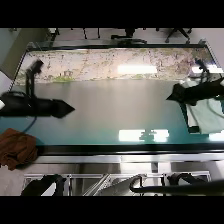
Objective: Fold the shirts.
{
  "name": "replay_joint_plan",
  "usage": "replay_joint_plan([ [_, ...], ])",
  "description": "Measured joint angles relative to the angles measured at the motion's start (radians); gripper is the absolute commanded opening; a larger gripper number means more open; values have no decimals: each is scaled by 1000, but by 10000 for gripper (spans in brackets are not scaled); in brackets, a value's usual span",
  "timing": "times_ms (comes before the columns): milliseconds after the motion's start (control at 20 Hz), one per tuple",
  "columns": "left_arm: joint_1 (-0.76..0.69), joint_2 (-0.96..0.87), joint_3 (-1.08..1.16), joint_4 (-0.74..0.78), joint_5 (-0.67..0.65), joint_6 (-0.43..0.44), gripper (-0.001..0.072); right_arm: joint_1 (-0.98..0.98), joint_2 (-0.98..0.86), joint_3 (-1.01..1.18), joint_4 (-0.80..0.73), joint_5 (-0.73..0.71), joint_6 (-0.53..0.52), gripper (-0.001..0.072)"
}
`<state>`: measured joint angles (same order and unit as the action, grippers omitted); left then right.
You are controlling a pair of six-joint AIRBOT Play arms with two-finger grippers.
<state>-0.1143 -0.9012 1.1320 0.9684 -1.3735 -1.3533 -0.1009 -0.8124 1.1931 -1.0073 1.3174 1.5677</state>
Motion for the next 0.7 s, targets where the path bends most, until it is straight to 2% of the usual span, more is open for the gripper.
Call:
replay_joint_plan([
  [300,-113,200,-345,0,131,-47,18,221,107,-280,-23,-142,-7,17],
  [700,-145,342,-474,0,206,-68,18,268,123,-356,-5,-89,-9,17],
])
